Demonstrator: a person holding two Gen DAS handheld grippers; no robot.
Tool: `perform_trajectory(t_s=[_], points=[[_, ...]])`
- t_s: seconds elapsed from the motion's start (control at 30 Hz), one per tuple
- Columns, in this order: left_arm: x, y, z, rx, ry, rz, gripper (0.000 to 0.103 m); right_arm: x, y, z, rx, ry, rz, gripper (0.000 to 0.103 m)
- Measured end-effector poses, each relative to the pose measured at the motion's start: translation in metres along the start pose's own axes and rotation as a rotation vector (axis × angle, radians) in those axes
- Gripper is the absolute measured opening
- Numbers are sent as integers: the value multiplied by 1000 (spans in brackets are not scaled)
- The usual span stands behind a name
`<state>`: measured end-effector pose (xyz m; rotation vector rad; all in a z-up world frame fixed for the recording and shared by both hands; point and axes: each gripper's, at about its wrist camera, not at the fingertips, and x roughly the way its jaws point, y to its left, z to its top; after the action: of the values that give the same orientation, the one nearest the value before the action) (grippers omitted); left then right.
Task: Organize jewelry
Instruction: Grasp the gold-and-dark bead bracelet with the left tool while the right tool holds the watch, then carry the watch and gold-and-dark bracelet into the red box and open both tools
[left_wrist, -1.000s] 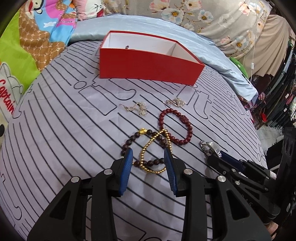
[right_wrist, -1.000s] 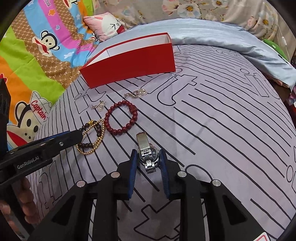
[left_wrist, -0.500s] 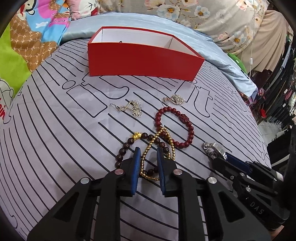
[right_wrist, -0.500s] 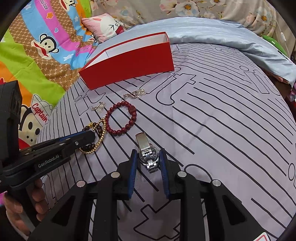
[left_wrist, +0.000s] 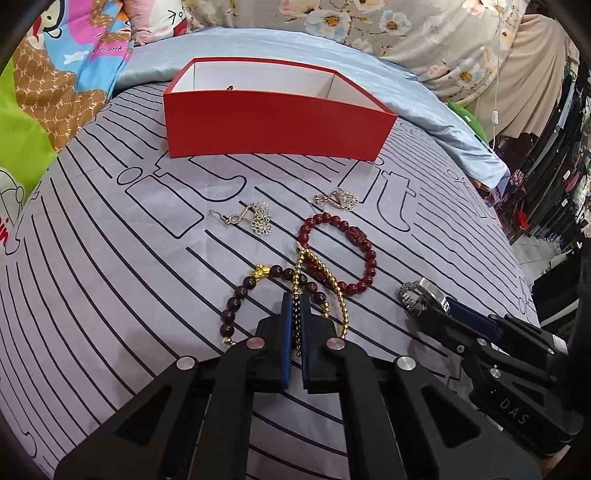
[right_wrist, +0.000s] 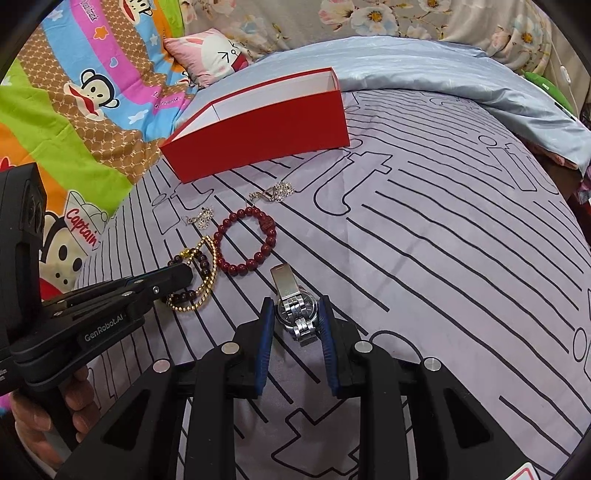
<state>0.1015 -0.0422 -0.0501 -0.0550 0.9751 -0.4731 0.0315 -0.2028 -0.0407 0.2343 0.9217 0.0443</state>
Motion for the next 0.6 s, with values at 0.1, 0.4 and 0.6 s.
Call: perform_trajectory(t_s=[0.1, 0.4, 0.6], points=[[-9, -2, 3, -5, -13, -19, 3, -7, 3, 4, -3, -18, 4, 23], [-53, -8, 22, 3, -107, -54, 3, -31, 7, 19, -10, -83, 32, 23], [-70, -7, 42, 7, -156, -60, 3, -47, 13, 41, -45, -143, 32, 23]])
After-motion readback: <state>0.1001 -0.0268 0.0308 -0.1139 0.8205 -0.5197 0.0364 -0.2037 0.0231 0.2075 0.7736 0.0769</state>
